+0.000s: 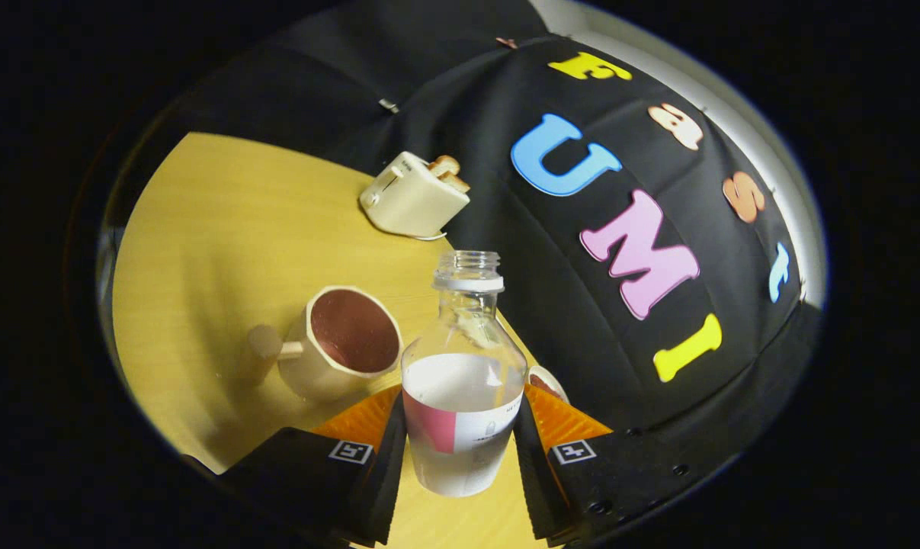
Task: Take the bottle from table, then pour the juice into the cup, finally place the bottle on the coaster
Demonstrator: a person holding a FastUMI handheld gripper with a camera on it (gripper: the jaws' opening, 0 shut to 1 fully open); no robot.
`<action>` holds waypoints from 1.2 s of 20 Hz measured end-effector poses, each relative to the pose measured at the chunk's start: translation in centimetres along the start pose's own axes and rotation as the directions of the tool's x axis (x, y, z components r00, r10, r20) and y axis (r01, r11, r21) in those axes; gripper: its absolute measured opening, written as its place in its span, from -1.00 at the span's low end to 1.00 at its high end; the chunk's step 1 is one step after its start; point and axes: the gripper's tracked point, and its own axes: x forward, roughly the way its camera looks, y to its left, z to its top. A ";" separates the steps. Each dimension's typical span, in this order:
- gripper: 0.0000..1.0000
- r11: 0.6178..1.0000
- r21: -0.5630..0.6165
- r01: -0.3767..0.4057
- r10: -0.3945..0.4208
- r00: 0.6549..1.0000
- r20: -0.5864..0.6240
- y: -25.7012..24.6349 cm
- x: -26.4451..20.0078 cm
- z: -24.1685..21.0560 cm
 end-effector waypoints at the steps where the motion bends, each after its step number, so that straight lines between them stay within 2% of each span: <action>1: 0.40 0.997 0.075 -0.007 0.006 1.000 0.007 0.0 -0.2 0.4; 4: 0.40 0.966 0.256 -0.037 0.026 0.999 0.048 -0.1 -0.4 1.6; 6: 0.39 0.946 0.319 -0.046 0.027 0.997 0.065 -1.1 -0.3 2.6; 11: 0.40 0.877 0.467 -0.111 0.018 0.980 0.198 -3.0 0.6 6.4; 17: 0.41 0.844 0.536 -0.032 -0.117 0.963 0.241 -8.0 4.5 7.2; 24: 0.41 0.798 0.601 0.047 -0.179 0.970 0.162 -9.7 11.6 3.6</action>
